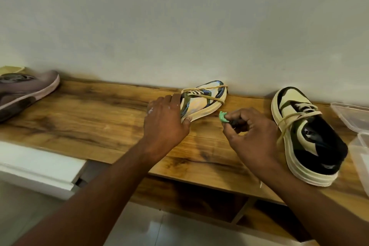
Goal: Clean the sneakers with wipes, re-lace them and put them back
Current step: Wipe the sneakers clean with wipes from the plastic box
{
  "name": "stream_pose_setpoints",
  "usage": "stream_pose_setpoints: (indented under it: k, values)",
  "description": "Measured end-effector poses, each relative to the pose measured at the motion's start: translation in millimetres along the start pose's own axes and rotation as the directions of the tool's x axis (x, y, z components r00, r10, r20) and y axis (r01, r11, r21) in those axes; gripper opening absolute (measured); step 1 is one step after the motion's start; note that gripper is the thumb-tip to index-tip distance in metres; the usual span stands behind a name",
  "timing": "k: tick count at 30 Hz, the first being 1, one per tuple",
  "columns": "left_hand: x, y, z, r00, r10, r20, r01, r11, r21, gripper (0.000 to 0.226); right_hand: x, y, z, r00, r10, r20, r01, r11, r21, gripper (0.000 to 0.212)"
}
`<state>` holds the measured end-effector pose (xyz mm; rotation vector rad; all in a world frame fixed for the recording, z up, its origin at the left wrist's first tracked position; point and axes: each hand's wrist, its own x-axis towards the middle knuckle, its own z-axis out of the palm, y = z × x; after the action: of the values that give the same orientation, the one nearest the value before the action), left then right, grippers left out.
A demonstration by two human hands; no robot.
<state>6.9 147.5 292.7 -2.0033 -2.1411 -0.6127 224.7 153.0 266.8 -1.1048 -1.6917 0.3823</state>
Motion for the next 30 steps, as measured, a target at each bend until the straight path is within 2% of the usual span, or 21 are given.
stream_pose_setpoints:
  k: [4,7,11,22,25,28,30]
  values:
    - [-1.1,-1.9,4.5,0.999,0.051,-0.010,-0.050,0.993,0.108,0.049,-0.3,15.9,8.6,0.999,0.035,0.031,-0.034,0.999,-0.041,0.021]
    - [4.2,0.5,6.5,0.999,0.030,-0.022,-0.027,0.992,0.121,0.037,0.9,21.0,8.3,0.998,0.059,0.037,-0.057,0.996,-0.063,0.022]
    - [8.4,6.7,13.0,0.999,-0.012,-0.041,0.010,0.999,-0.043,0.032,5.7,23.7,5.1,0.994,0.096,0.053,-0.092,0.994,-0.065,0.021]
    - [-23.1,40.0,2.5,0.992,0.125,-0.027,-0.127,0.930,-0.345,0.037,12.0,28.9,-27.8,0.991,0.115,-0.063,-0.120,0.989,-0.091,0.019]
    - [-31.1,51.2,-4.7,0.989,0.145,0.005,-0.132,0.917,-0.377,0.037,6.3,30.4,-36.5,0.993,0.097,-0.060,-0.105,0.986,-0.133,0.018]
    - [-33.9,58.4,-5.7,0.979,0.185,0.081,-0.152,0.939,-0.310,0.040,-0.6,31.9,-39.3,0.995,0.090,-0.029,-0.094,0.980,-0.176,0.020]
    - [-29.3,60.0,-4.9,0.980,0.183,0.082,-0.151,0.942,-0.299,0.039,-4.1,30.5,-37.7,0.997,0.073,-0.013,-0.074,0.979,-0.189,0.019]
